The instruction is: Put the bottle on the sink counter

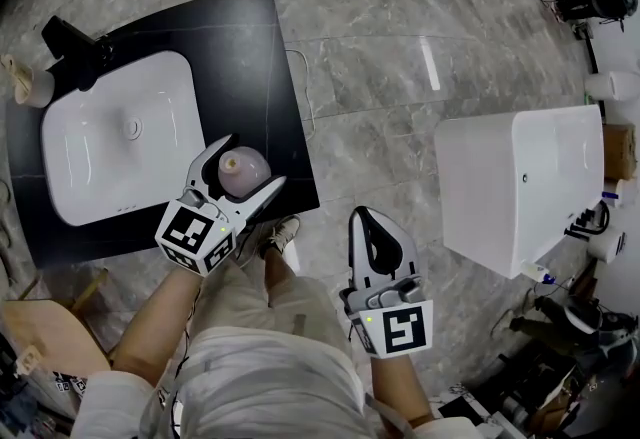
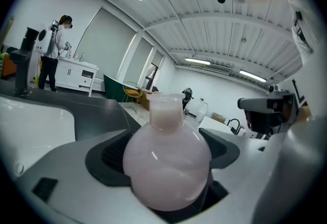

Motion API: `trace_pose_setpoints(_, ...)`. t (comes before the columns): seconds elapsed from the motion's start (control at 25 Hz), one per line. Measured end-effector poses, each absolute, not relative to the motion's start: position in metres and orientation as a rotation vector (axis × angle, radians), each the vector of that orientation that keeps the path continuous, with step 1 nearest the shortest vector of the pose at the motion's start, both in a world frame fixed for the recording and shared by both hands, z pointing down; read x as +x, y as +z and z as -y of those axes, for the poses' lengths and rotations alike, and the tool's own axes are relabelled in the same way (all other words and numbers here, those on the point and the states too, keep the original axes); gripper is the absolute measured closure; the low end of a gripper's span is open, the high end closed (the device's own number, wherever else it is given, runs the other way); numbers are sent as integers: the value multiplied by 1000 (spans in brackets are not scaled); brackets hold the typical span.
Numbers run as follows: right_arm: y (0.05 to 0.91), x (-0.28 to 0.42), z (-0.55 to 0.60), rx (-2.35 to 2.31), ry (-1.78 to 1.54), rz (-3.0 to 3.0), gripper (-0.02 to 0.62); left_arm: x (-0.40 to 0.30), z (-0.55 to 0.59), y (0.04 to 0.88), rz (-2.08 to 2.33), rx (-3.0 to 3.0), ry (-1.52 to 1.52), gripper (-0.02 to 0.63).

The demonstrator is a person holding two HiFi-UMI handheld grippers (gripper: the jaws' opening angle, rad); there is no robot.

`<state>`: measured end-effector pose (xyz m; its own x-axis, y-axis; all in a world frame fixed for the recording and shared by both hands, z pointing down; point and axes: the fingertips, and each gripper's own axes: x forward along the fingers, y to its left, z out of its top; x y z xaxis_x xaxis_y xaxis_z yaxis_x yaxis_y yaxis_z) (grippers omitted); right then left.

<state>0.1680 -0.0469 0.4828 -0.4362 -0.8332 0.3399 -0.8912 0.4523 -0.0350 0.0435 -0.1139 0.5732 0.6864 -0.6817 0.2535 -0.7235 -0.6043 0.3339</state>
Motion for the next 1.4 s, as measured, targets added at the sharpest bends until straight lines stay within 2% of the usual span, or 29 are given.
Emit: trace_pose_setpoints(1.4,490,188,35,1491,329,2432,584,90,120,627,1095,2658,643,196)
